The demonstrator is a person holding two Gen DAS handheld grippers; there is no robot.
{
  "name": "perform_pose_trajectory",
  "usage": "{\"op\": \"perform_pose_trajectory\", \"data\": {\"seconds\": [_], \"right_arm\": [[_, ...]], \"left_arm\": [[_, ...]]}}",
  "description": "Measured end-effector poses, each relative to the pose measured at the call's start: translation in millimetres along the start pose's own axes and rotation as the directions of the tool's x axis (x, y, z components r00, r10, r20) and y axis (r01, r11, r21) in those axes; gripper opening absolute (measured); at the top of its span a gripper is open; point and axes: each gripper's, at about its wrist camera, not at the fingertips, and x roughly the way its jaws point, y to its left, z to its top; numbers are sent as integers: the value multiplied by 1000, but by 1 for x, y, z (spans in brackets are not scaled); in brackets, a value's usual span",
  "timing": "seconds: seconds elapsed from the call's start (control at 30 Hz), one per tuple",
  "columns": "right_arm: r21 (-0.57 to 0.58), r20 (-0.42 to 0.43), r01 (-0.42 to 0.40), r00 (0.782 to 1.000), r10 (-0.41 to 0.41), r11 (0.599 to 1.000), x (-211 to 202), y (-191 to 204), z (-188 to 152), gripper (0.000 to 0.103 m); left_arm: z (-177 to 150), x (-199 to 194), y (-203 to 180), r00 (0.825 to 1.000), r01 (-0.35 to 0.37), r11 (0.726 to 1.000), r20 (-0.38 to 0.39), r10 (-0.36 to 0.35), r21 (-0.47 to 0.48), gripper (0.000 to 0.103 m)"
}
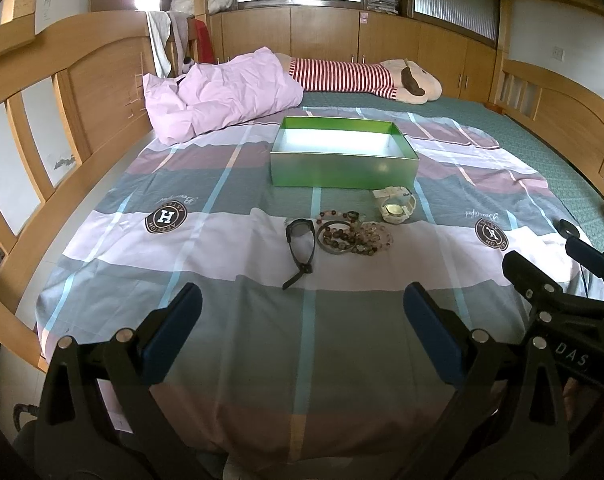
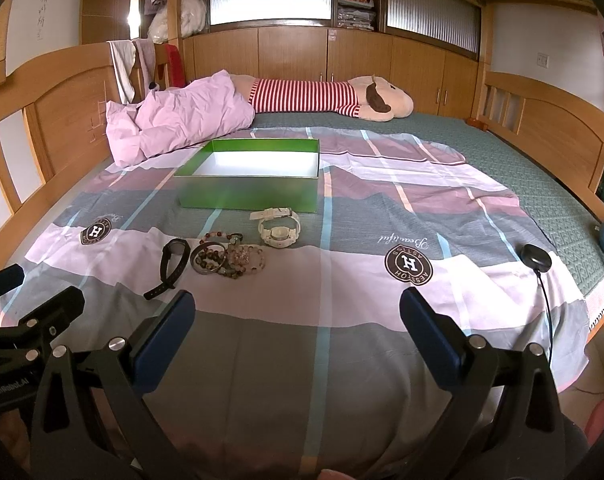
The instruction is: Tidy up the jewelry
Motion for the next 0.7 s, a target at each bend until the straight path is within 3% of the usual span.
{"op": "perform_pose_trajectory", "data": {"seconds": [0.7], "right_arm": [[0, 1, -1, 1000, 1, 1000, 0, 0, -1, 101]], "left_arm": [[0, 0, -2, 1000, -2, 1000, -1, 2, 4, 99]]}}
